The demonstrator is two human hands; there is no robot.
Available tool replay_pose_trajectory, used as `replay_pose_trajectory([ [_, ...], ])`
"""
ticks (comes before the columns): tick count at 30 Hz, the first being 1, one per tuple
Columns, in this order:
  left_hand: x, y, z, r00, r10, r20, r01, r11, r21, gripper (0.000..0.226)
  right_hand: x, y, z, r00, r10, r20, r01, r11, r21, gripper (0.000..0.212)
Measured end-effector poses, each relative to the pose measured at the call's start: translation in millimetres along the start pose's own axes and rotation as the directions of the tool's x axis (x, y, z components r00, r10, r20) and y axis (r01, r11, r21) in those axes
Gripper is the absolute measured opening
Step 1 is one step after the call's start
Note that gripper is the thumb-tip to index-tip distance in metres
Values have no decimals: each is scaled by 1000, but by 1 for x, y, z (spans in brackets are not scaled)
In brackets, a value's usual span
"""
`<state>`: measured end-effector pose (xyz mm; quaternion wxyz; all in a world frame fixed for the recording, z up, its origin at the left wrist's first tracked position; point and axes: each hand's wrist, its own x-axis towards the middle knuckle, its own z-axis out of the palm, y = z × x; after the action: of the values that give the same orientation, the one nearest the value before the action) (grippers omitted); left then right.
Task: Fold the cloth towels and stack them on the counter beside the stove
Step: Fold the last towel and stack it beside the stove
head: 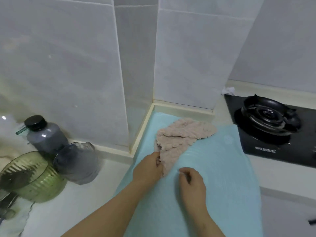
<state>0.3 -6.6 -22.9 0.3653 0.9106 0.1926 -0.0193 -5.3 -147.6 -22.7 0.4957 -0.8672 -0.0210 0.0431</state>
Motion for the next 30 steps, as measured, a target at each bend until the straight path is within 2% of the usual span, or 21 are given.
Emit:
replay_pose_trajectory([
  [3,4,2,-2,993,77,91,-75,997,-25,43,-10,-1,5,998,-26,-48,26,1000,-7,22],
  [5,8,3,-1,988,123,97,-137,979,153,52,-14,0,9,995,-27,-92,28,1000,4,23],
  [7,10,4,1,980,193,39,-196,937,288,40,-15,-1,11,987,-27,-158,34,999,40,20],
  [10,6,-1,5,947,314,-62,-280,907,314,19,-16,5,10,970,-83,-230,101,993,68,17],
  [12,-2,-10,7,922,380,-72,-338,883,326,10,-22,12,13,963,-121,-240,141,988,69,16],
  [16,-11,-18,-9,887,460,34,-441,824,355,26,-27,16,13,968,-178,-174,177,984,-23,15],
  [19,-32,-25,-30,875,478,82,-469,792,390,30,-44,16,9,978,-131,-160,140,989,50,14],
  [26,-95,-58,-61,811,584,10,-473,647,598,17,-105,12,18,975,-147,-168,146,989,-13,12],
  [28,-102,-77,-51,762,648,-2,-506,596,623,8,-117,11,24,970,-181,-164,166,981,-100,14],
  [30,-100,-98,-39,733,681,3,-524,561,641,24,-123,12,32,952,-261,-160,214,942,-258,20],
])
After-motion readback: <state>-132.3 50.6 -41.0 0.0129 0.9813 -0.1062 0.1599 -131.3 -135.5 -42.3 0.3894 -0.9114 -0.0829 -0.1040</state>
